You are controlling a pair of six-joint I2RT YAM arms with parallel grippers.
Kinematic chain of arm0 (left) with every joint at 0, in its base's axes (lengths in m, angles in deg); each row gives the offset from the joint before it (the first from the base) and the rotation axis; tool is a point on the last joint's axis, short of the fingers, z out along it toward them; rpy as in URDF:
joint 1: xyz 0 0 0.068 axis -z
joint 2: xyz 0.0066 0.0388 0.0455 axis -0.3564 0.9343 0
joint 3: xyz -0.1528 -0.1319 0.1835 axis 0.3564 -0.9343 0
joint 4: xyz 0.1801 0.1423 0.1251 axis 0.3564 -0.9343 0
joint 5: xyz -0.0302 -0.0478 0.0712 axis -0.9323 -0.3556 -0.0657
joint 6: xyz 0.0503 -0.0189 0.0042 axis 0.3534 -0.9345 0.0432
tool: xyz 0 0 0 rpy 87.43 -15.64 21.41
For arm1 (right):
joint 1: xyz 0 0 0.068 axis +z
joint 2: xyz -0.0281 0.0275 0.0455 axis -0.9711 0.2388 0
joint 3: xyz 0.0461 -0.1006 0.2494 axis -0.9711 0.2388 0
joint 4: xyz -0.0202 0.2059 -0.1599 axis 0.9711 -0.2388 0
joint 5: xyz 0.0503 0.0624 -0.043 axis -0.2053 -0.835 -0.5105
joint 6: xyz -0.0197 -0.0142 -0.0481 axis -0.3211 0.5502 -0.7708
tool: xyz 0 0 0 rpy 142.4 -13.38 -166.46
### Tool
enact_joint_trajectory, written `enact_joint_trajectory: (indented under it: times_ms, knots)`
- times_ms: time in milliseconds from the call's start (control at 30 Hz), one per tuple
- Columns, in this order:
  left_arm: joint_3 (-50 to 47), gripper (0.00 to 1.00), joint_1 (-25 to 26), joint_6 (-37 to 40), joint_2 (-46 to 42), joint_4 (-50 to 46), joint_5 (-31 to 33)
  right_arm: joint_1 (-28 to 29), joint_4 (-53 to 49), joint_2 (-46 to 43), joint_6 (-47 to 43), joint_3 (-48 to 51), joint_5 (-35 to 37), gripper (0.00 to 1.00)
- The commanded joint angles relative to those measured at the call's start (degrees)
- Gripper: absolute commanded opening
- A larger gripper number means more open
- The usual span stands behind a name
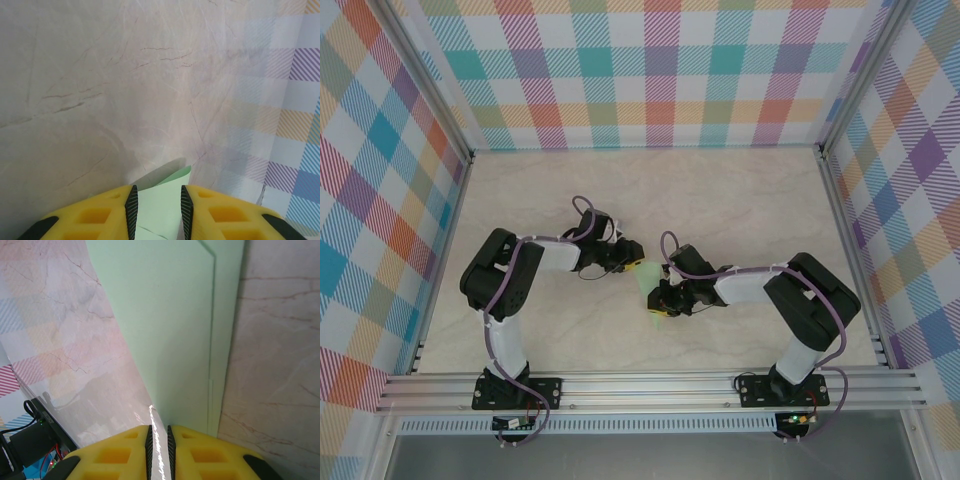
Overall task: Fold a paper plane with a square sheet of paper (pick it up from the middle)
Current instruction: Fold the wing for the fifth time at the center of the table.
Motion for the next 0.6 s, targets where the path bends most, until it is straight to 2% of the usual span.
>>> enact_joint_trajectory:
  times_ms: [0,167,333,467,567]
  knots:
    - [0.45,0.32,-1.96,2.51,2.72,2.22,3.79,-0.29,-6.93,1.23,0.73,1.25,2.24,0.19]
    - [2.74,0.33,-3.43,3.14,1.73,1.47,2.21,-0.37,-8.61,0.23,0.32,0.85,3.40,0.19]
    - [7.31,0.33,-4.31,6.38,-0.69,-5.18,1.58,-0.45,-7.90,-0.03,0.45,0.48,3.50,0.20]
    - [6.26,0.35,-3.54,4.87,-6.32,-4.28,-0.29,-0.46,-7.65,0.64,0.82,-1.54,3.48,0.20]
    - [4.15,0.34,-1.58,4.69,-11.13,-5.96,0.85,-0.40,-7.85,0.83,0.77,-2.49,3.94,0.20]
